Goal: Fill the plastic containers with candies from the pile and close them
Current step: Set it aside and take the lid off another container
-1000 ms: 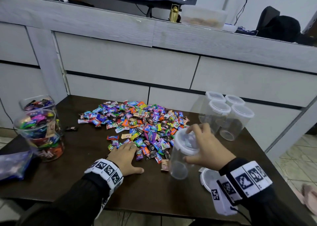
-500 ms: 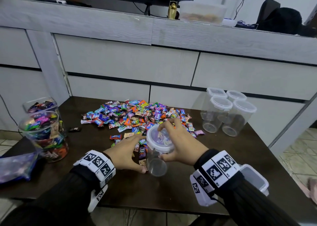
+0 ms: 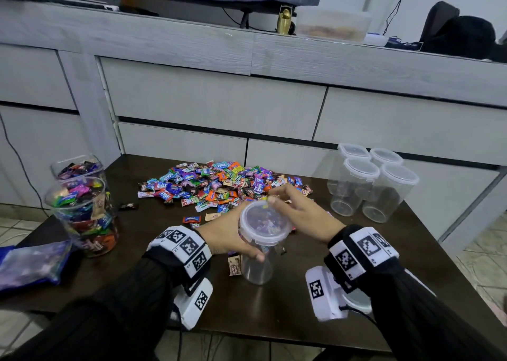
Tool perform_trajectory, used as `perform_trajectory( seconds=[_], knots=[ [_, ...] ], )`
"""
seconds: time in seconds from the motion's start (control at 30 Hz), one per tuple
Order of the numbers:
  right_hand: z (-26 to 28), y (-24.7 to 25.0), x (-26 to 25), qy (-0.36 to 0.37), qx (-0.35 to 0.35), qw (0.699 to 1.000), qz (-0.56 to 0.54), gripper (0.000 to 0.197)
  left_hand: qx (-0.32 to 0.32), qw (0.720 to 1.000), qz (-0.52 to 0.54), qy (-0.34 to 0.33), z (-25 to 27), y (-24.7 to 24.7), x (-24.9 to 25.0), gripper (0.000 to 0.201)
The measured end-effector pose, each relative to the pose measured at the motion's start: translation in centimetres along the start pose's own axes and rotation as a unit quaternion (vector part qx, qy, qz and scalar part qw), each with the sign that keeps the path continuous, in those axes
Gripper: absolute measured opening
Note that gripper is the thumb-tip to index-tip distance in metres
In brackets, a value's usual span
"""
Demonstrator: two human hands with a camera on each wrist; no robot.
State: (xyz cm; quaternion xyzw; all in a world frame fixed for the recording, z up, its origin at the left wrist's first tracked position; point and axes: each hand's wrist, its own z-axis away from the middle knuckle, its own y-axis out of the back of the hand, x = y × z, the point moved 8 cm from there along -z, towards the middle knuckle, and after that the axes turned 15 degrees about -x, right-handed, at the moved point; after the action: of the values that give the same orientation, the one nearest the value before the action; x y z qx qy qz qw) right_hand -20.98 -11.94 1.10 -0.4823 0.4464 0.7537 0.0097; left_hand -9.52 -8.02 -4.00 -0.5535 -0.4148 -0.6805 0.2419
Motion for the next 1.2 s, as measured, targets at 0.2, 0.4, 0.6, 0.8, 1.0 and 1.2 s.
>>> perform_trajectory(
  seconds=[0.2, 0.4, 0.6, 0.8, 1.0, 1.2],
  knots=[
    [-1.8, 1.1, 2.8, -0.15, 0.035, 0.985, 0.074, 0.046, 0.021, 0.999, 0.004, 0.027, -0.6, -0.4, -1.2, 0.098],
    [-2.2, 0.6, 3.2, -0.193, 0.015, 0.979, 0.063, 0.025, -0.005, 0.999, -0.008, 0.039, -1.0, -0.8, -0.9, 0.095],
    [-2.3, 0.7, 3.5, -0.205, 0.033, 0.976, 0.07, 0.03, 0.0, 1.0, -0.009, 0.024, -1.0, -0.9, -0.9, 0.096],
    [-1.8, 1.6, 2.4, -0.185, 0.065, 0.964, 0.18, 0.041, 0.033, 0.999, -0.037, 0.002, -1.1, -1.2, -1.3, 0.095],
    [-0.4, 1.3, 1.9, -0.125, 0.078, 0.981, 0.124, 0.039, 0.106, 0.992, -0.06, -0.015, -0.6, -1.3, -1.7, 0.094],
    [0.0, 1.9, 0.9, 0.024, 0.029, 0.995, 0.087, 0.024, 0.039, 0.995, -0.079, 0.044, -0.4, -0.7, -2.1, 0.088]
  ],
)
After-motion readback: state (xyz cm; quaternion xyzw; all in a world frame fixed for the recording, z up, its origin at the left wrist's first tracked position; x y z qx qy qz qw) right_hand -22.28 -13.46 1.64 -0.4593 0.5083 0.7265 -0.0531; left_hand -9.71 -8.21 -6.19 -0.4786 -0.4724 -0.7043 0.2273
